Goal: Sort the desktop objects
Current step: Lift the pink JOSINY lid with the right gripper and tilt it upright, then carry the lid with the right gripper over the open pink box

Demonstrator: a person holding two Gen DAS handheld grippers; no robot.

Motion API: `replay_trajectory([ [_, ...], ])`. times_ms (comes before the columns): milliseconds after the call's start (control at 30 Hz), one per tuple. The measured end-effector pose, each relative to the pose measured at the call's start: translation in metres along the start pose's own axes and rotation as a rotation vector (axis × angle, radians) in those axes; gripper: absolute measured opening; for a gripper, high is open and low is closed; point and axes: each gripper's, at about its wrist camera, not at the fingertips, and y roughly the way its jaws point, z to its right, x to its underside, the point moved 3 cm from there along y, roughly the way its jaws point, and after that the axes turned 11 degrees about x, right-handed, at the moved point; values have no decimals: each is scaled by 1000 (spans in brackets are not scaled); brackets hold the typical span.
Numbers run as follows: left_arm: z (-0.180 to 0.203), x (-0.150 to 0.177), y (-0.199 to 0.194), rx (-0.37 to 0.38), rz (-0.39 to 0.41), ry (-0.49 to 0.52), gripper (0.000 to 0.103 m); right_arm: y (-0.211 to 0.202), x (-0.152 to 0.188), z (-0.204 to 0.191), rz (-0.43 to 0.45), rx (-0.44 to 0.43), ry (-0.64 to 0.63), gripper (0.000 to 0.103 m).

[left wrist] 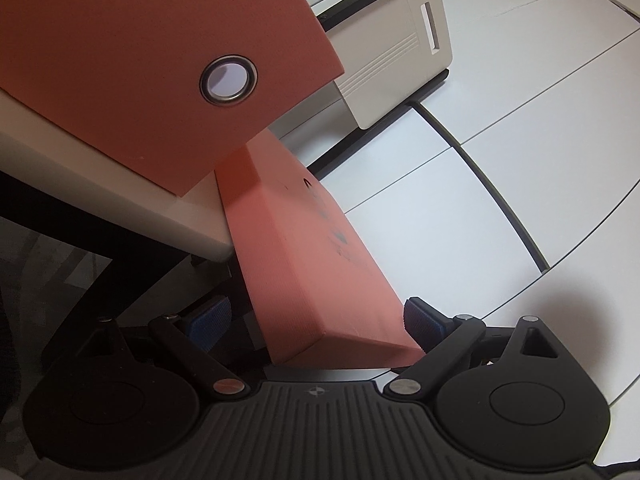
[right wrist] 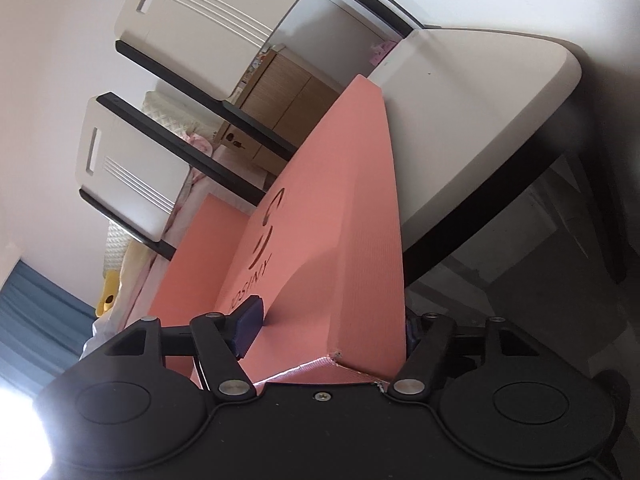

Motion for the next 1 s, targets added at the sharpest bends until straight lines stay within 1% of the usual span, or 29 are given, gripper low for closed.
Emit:
replay_trajectory([
  [67,-3,-1,-2,-1,4,-1,95,3,1,6,-14,18,15,70],
  [200,-10,-3,0,8,14,-32,97,5,1,10,-19,19,18,70],
  [300,-15,-7,7,20,17,-65,97,7,-1,9,0,30,15,72],
  [433,-21,-11,16,30,14,-83,97,9,-7,7,33,54,9,72],
  [500,-23,-10,21,24,1,-81,97,10,-9,7,54,66,3,78],
  [533,-24,-10,23,22,-5,-80,97,11,-11,6,62,64,1,79],
  [600,-25,-9,26,20,-13,-78,97,13,-12,5,69,52,-3,79],
  [767,-24,-10,37,4,-32,-52,97,19,-15,0,75,53,-25,79],
  [933,-24,-10,44,-11,-52,-28,96,27,-16,-4,55,63,-43,78],
  [1000,-23,-8,44,-16,-60,-12,93,28,-15,-5,43,57,-42,77],
])
